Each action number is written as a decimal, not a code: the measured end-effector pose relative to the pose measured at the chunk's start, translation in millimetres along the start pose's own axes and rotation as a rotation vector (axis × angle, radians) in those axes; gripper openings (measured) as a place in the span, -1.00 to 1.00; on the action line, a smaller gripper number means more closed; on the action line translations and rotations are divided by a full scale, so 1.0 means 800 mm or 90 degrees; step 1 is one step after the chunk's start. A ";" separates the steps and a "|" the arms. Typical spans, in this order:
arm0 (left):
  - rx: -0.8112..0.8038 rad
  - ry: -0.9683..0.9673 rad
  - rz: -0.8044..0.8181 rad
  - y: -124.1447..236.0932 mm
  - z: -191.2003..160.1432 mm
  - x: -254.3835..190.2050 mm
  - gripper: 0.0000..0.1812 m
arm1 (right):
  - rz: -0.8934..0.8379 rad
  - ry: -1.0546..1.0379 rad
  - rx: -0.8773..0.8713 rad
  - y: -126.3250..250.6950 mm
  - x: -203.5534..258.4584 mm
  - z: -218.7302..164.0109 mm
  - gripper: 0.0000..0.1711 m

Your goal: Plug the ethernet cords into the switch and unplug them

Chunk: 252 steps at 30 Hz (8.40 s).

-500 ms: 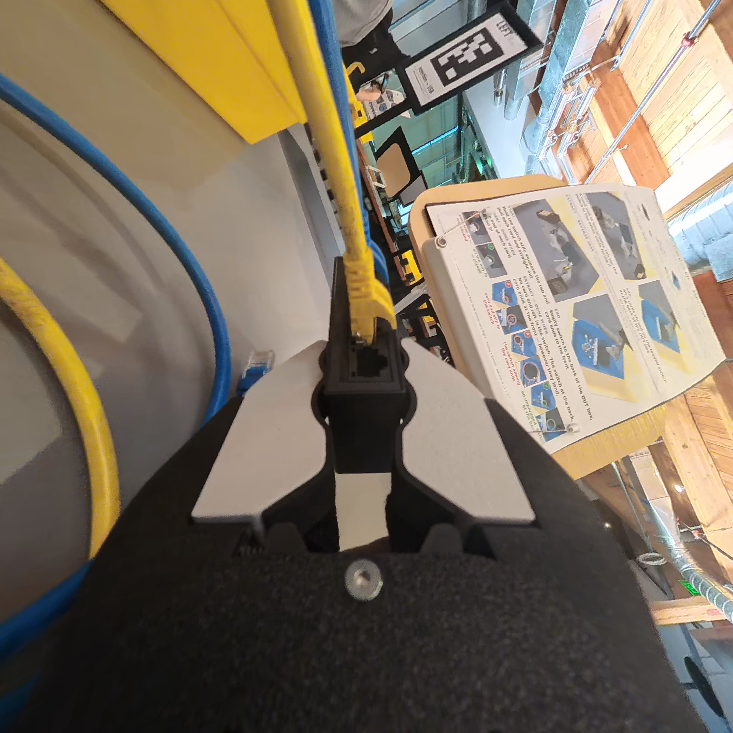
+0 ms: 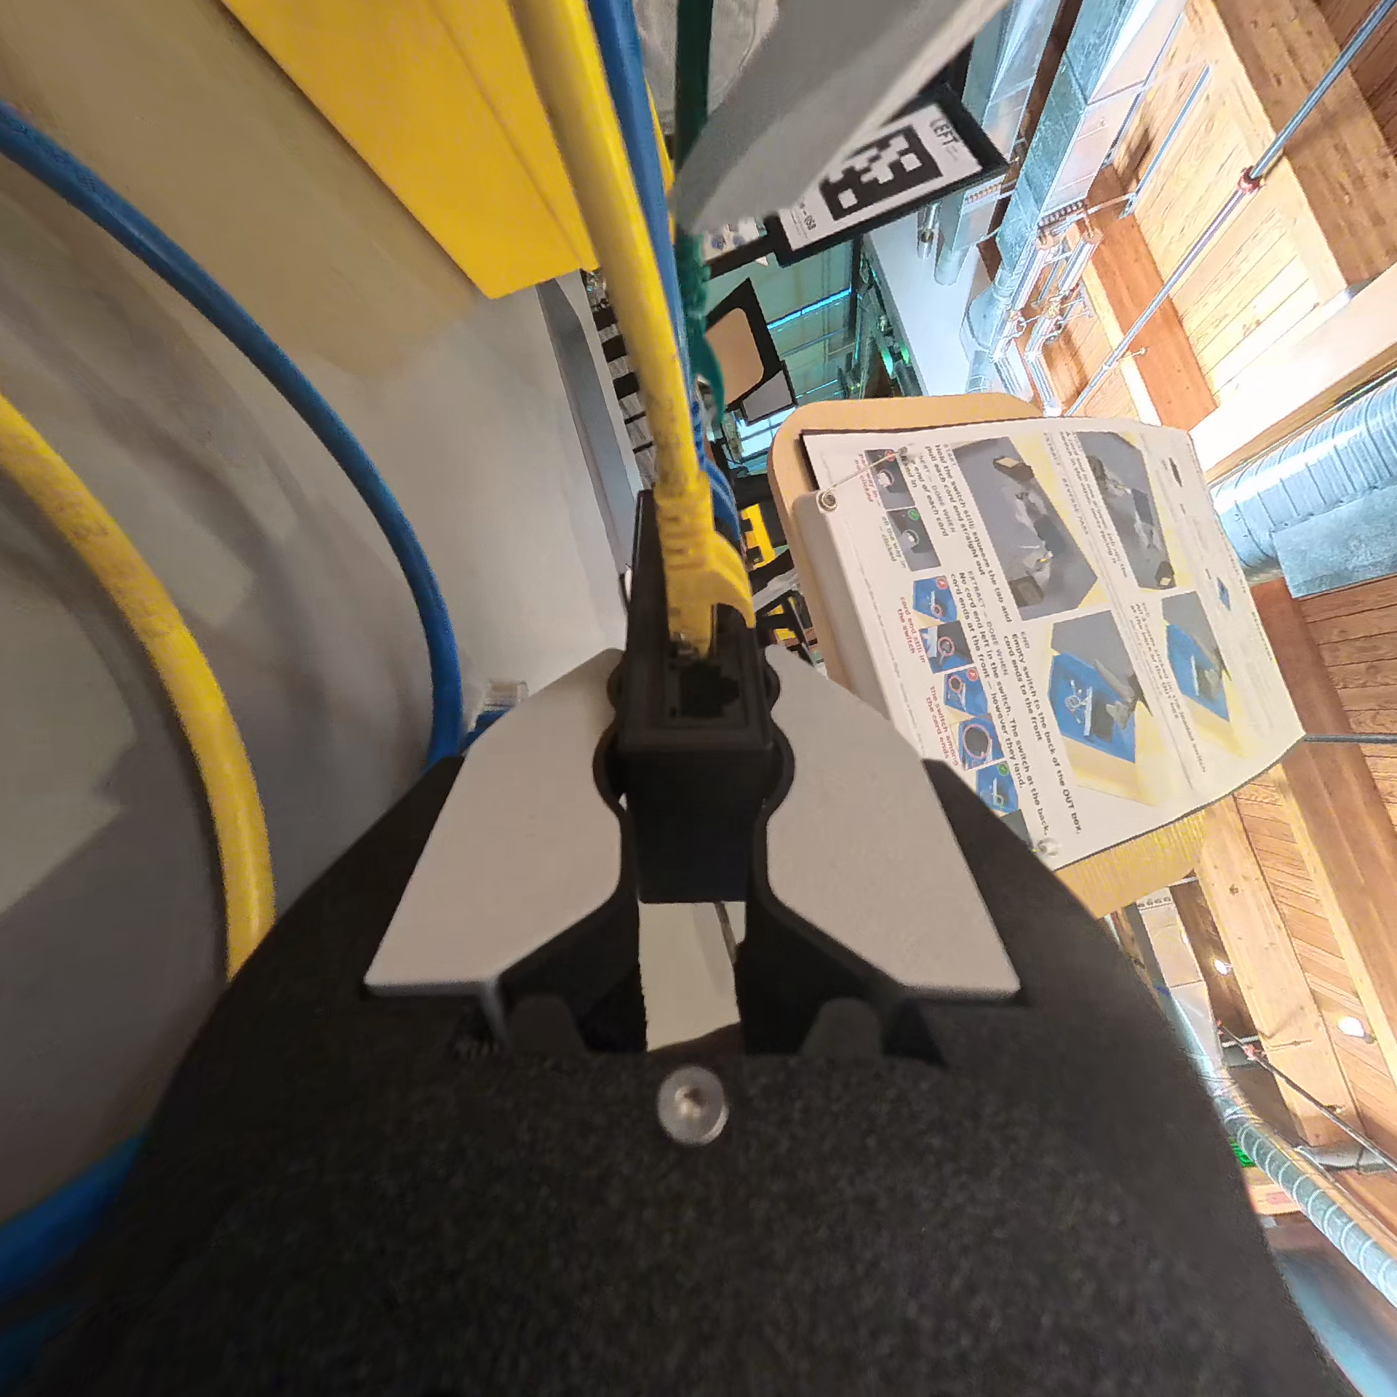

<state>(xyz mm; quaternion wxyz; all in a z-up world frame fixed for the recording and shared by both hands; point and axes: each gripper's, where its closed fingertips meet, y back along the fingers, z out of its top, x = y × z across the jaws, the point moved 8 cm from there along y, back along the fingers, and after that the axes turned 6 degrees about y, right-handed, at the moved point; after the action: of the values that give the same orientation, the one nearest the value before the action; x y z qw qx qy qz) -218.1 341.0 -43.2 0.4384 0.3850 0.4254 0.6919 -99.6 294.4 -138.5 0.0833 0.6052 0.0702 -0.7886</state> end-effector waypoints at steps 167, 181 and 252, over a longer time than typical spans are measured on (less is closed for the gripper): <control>-0.365 0.017 -0.137 0.042 -0.066 -0.048 -0.89 | 0.012 0.099 -0.005 0.063 -0.046 0.059 -0.53; -0.392 -0.044 -0.053 0.048 -0.116 -0.067 -0.89 | 0.390 -0.284 0.088 0.116 -0.026 0.029 -0.28; -0.420 0.179 -0.250 0.041 -0.124 -0.069 -0.89 | 0.204 -0.110 0.091 0.130 -0.047 0.091 -0.25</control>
<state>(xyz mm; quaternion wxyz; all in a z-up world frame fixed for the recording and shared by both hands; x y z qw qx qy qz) -299.6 256.5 -55.3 0.5998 0.0369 0.3020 0.7400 -136.0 178.8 -84.5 0.1707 0.5428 -0.0905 -0.8173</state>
